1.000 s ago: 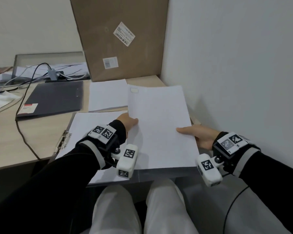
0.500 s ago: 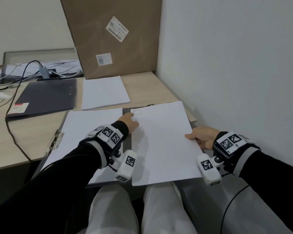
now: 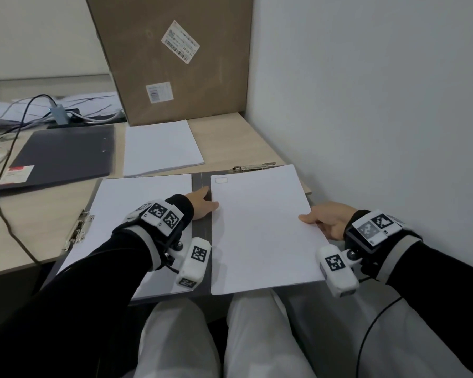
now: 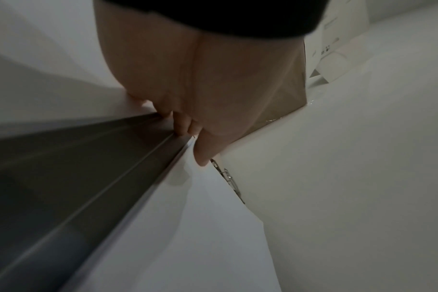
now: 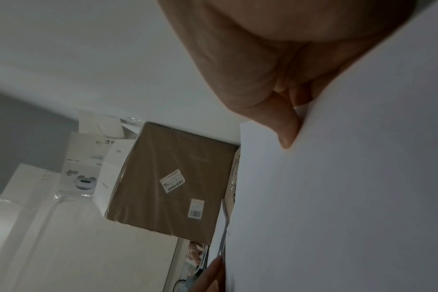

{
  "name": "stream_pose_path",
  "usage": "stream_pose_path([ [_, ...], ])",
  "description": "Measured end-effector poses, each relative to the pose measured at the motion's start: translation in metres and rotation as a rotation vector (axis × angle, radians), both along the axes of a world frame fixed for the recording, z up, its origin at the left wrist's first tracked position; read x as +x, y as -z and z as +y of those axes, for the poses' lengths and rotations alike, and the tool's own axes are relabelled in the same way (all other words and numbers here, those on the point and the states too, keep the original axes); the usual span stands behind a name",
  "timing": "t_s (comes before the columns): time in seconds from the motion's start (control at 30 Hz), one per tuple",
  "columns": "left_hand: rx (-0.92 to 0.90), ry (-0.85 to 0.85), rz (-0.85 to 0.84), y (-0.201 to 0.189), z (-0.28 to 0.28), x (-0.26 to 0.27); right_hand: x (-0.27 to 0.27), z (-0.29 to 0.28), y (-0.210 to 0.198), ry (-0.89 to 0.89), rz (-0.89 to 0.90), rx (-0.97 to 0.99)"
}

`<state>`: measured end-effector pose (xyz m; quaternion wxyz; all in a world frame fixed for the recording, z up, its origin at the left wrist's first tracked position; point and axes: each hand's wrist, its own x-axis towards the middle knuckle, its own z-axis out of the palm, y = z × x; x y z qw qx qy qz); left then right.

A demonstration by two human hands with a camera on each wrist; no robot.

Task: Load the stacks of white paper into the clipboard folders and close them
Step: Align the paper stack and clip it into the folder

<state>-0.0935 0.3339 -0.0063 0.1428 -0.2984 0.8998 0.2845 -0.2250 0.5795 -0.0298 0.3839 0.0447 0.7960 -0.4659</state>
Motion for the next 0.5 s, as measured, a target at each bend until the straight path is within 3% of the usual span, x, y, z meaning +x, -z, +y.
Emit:
stream_pose_path([
  [0.5,-0.083,0.046,-0.070,0.011,-0.003,0.002,-0.004,-0.021,-0.017,-0.106,0.145,0.162],
])
